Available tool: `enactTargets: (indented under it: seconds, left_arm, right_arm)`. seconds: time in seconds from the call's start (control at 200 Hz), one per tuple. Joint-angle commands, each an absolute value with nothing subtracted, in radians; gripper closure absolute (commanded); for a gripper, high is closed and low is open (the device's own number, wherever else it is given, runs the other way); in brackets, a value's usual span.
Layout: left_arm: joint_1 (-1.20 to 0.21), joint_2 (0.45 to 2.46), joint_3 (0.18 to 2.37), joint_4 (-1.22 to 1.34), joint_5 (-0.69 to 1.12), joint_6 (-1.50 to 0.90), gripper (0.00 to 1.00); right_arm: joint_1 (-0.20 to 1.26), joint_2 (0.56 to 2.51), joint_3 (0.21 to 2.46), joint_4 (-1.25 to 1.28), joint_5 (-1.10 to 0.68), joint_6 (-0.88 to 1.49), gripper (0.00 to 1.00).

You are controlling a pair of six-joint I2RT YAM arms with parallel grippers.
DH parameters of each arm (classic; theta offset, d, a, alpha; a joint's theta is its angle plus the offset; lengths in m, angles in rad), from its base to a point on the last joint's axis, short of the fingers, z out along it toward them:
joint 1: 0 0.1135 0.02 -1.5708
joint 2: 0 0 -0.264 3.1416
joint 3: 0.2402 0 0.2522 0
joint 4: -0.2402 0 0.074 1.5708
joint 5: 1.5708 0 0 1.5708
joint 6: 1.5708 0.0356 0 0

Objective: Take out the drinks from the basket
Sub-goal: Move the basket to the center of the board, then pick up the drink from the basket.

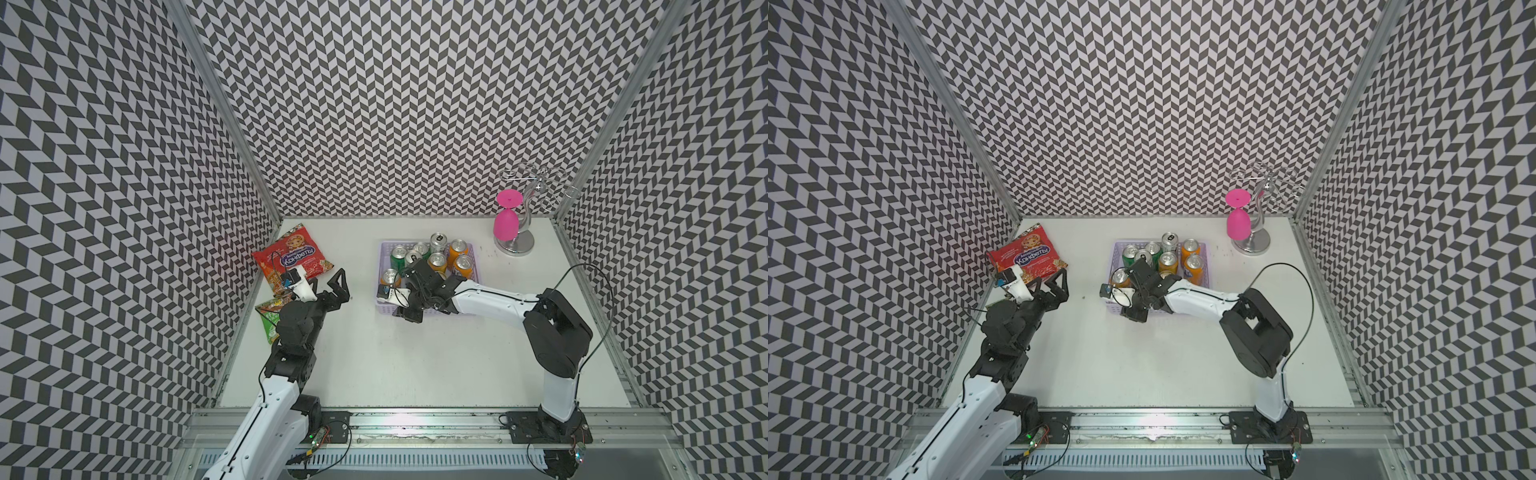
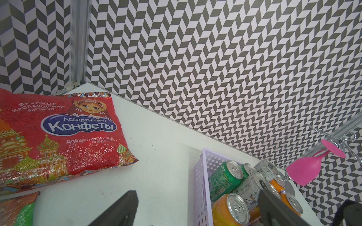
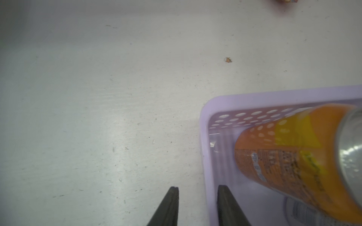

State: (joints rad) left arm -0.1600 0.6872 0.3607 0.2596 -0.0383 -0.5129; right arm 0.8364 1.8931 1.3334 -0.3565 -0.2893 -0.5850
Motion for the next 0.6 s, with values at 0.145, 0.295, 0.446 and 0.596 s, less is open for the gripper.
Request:
enactTargets:
  seconds: [0.145, 0.295, 0.446, 0.596]
  left_arm:
    - [-0.155, 0.724, 0.398, 0.222, -0.014, -0.491, 0.01]
    - [-0.166, 0.812, 0.458, 0.200, 0.057, -0.481, 0.01]
    - [-0.211, 0.933, 0.515, 0.204, 0.113, -0.459, 0.01]
    - [-0.313, 1.072, 0.595, 0.180, 0.091, -0.398, 0.01]
  right_arm:
    - [0.837, 1.665, 1.248, -0.252, -0.222, -0.483, 0.40]
    - [0.794, 1.514, 1.164, -0.202, -0.142, -0.378, 0.27]
    - [0.715, 1.352, 1.058, -0.142, -0.062, -0.231, 0.14]
    - [0.586, 1.185, 0.935, -0.079, -0.051, -0.088, 0.00]
